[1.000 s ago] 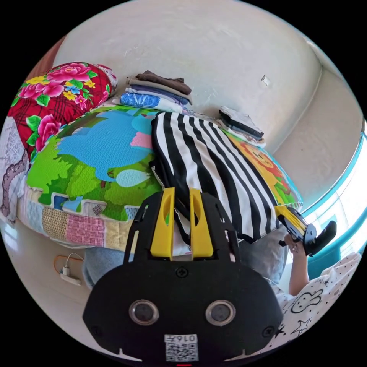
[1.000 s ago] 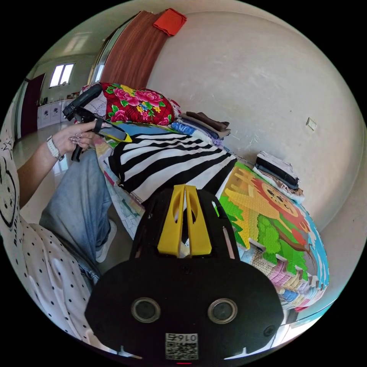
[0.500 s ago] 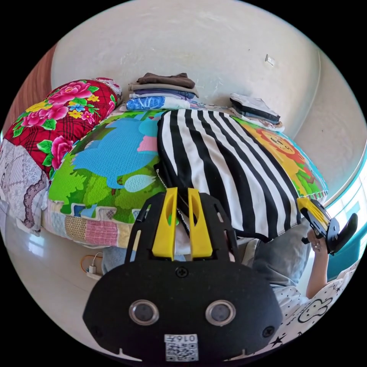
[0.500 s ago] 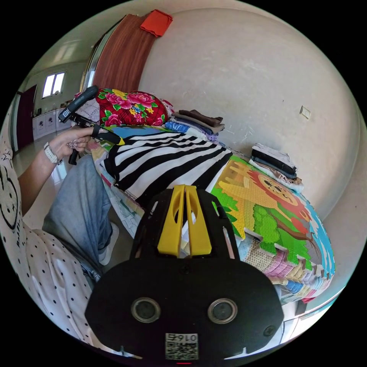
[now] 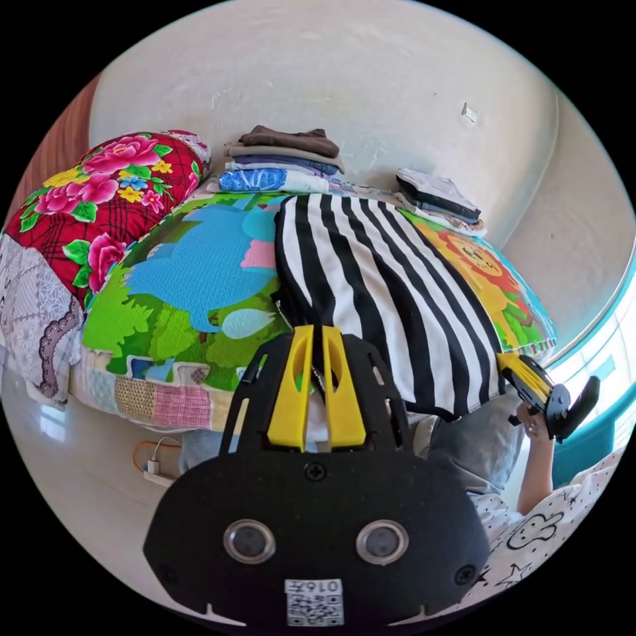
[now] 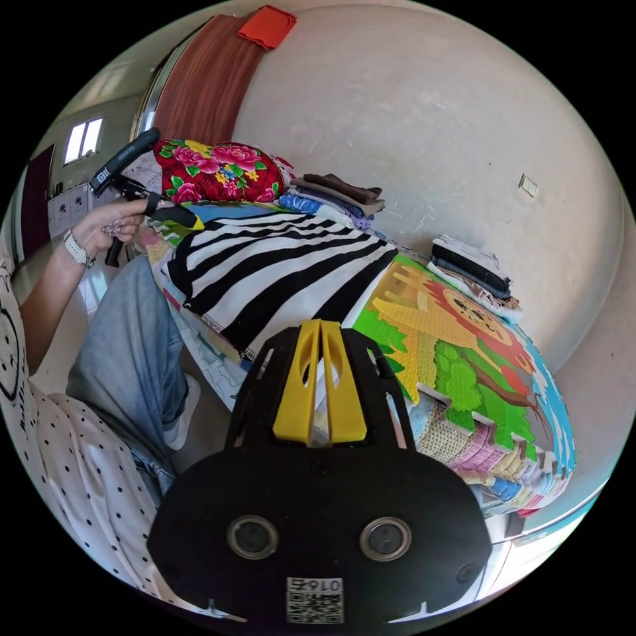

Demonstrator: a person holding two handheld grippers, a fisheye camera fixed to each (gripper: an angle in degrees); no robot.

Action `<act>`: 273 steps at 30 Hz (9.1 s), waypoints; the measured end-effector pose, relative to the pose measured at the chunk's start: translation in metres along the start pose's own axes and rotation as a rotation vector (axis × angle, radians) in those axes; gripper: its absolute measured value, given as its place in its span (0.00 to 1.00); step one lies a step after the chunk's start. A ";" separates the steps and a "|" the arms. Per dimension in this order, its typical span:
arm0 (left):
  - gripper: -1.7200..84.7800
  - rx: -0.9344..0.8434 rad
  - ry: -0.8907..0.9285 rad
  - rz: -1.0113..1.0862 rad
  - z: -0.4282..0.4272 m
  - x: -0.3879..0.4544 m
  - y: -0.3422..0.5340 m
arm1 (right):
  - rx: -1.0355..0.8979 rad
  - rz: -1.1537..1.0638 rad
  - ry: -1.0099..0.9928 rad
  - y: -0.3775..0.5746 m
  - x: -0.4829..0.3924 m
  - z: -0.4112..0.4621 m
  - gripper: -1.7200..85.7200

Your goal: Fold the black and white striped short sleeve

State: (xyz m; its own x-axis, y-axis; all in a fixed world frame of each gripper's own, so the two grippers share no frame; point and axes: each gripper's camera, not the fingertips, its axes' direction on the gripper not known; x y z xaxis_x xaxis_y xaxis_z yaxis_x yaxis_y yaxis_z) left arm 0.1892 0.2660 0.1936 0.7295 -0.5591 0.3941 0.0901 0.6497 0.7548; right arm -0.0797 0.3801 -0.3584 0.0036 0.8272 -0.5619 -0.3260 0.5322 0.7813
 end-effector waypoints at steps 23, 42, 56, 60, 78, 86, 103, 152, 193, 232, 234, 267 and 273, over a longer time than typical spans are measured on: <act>0.03 -0.002 0.177 0.163 0.031 0.011 -0.080 | 0.230 0.018 -0.073 -0.121 0.122 -0.039 0.02; 0.09 0.002 0.202 0.025 0.158 -0.123 -0.375 | 0.061 -0.069 -0.289 -0.527 0.328 0.186 0.08; 0.05 -0.052 0.577 0.169 0.241 -0.147 -0.406 | -0.282 0.093 -0.416 -0.635 0.435 0.405 0.16; 0.05 -0.007 0.294 0.280 0.232 -0.114 -0.399 | -0.133 0.107 -0.490 -0.657 0.465 0.376 0.15; 0.01 -0.206 0.211 0.840 0.286 -0.009 -0.374 | -0.272 0.074 -0.592 -0.746 0.511 0.404 0.14; 0.01 -0.106 0.405 0.627 0.272 -0.085 -0.406 | -0.557 -0.170 -0.461 -0.759 0.497 0.441 0.11; 0.08 -0.138 0.207 0.226 0.347 -0.167 -0.455 | -0.391 0.084 -0.283 -0.802 0.522 0.419 0.15; 0.01 -0.049 0.196 0.799 0.336 -0.026 -0.324 | -0.488 -0.161 -0.386 -0.782 0.460 0.366 0.16; 0.01 -0.006 0.030 1.025 0.344 0.049 -0.261 | -0.319 -0.045 -0.359 -0.707 0.498 0.371 0.11; 0.02 -0.126 0.275 0.531 0.326 -0.055 -0.336 | -0.291 0.086 -0.461 -0.732 0.565 0.433 0.05; 0.05 -0.168 0.347 0.702 0.318 -0.024 -0.324 | -0.393 -0.010 -0.447 -0.721 0.564 0.438 0.06; 0.10 -0.308 0.135 1.010 0.339 0.074 -0.305 | -0.216 0.439 -0.852 -0.645 0.658 0.544 0.03; 0.06 -0.339 0.230 0.934 0.341 0.048 -0.331 | -0.235 0.388 -0.836 -0.631 0.649 0.552 0.03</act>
State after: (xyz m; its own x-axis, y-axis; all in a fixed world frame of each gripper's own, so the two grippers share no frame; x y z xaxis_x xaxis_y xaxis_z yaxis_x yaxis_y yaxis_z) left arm -0.0370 -0.1512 0.1418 0.7155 0.3356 0.6127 -0.4210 0.9070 -0.0052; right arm 0.6498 0.6805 -1.0663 0.5007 0.8482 0.1726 -0.6280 0.2187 0.7469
